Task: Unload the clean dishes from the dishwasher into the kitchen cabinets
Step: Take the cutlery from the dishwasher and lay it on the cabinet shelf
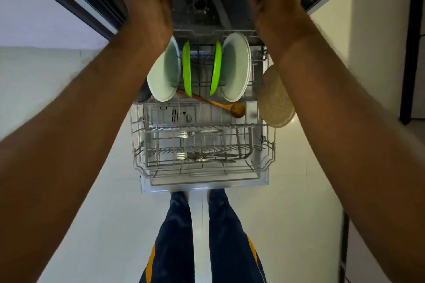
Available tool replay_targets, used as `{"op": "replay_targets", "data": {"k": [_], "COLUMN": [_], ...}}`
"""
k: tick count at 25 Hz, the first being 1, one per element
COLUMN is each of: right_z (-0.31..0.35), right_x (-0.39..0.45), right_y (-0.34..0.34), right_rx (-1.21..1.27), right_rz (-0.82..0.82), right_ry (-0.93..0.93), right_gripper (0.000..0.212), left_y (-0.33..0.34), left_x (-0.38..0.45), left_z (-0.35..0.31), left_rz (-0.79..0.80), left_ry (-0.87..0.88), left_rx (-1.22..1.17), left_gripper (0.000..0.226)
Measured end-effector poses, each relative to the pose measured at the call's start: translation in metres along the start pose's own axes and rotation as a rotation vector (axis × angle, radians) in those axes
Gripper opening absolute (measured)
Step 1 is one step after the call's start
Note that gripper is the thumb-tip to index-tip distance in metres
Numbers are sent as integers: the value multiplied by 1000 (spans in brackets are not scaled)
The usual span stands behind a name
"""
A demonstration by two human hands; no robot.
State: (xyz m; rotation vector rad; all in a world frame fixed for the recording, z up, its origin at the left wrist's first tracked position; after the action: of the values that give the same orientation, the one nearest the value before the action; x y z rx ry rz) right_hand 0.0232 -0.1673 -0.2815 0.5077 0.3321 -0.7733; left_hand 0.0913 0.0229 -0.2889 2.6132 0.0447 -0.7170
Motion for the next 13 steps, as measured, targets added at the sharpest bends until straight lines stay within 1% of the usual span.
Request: {"op": "replay_targets", "data": {"k": [1,3,5,11,13], "right_z": [1,-2,-3,-3,-4], "right_x": [4,7,5,5,4], "right_y": [1,-3,-3,6,6], "right_rx": [11,1,22,28,48], "right_rz": [0,-44,-50,-117,-85], "right_ry": [9,57,87,81,87], "right_gripper": [21,18,14,16,20], "left_y": [-1,-8,-14,3,1], "left_x": [4,8,9,8,11], "left_z": [-1,2,4,6,10], "left_rz": [27,43,57,21,39], "left_ry": [30,12,3,23,33], "left_rx": [-11,-44,-56,-93,-118], "left_gripper": [32,34,37,41,43]}}
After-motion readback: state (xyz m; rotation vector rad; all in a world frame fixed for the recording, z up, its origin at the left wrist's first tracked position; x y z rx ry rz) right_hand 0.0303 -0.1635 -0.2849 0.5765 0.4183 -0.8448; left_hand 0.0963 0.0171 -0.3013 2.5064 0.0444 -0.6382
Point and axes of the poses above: each hand's wrist, its own x-axis towards the middle knuckle, its own y-axis out of the palm, z = x × y, the point moved 3 cm from there along x, towards the middle knuckle, and after that the axes turned 4 degrees about -x, right-handed, at the moved point
